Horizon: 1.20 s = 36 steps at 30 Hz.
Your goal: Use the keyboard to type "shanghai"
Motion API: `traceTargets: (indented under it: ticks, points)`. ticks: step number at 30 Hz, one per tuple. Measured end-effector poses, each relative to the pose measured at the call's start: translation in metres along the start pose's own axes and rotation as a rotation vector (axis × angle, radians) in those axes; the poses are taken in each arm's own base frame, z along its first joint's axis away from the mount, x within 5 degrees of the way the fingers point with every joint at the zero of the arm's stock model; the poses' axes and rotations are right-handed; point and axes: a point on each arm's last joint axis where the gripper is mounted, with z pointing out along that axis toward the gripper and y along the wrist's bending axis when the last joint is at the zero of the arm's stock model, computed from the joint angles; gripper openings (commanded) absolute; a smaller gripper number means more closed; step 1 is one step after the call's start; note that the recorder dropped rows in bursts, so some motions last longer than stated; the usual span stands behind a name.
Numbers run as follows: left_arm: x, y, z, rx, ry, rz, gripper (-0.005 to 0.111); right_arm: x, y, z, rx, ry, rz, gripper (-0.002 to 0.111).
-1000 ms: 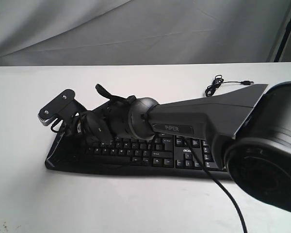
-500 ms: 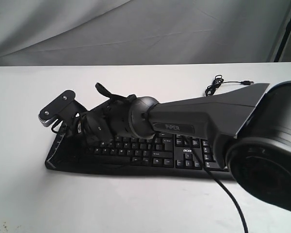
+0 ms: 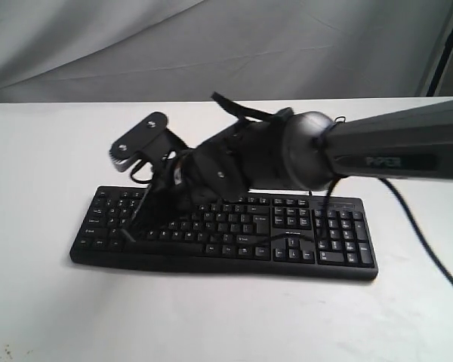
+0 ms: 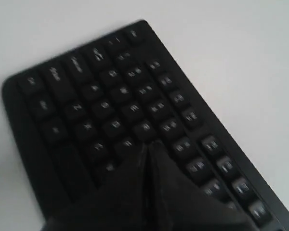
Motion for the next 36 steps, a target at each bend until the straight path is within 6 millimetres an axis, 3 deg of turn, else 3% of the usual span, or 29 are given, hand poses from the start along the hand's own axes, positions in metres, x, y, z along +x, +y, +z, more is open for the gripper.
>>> traceTargets:
  ticks: [4,7,21,36]
  points:
    - [0.0,0.0,0.0,0.0,0.0,0.0,0.0,0.019,-0.021,-0.01,0.037,0.005,0.053,0.0]
    - [0.0,0.0,0.0,0.0,0.0,0.0,0.0,0.026,-0.026,-0.008,0.044,0.019,0.064,0.0]
    - [0.0,0.0,0.0,0.0,0.0,0.0,0.0,0.042,-0.026,0.014,0.041,0.053,0.09,0.0]
    - [0.0,0.0,0.0,0.0,0.0,0.0,0.0,0.045,-0.027,0.025,0.055,0.009,0.09,0.0]
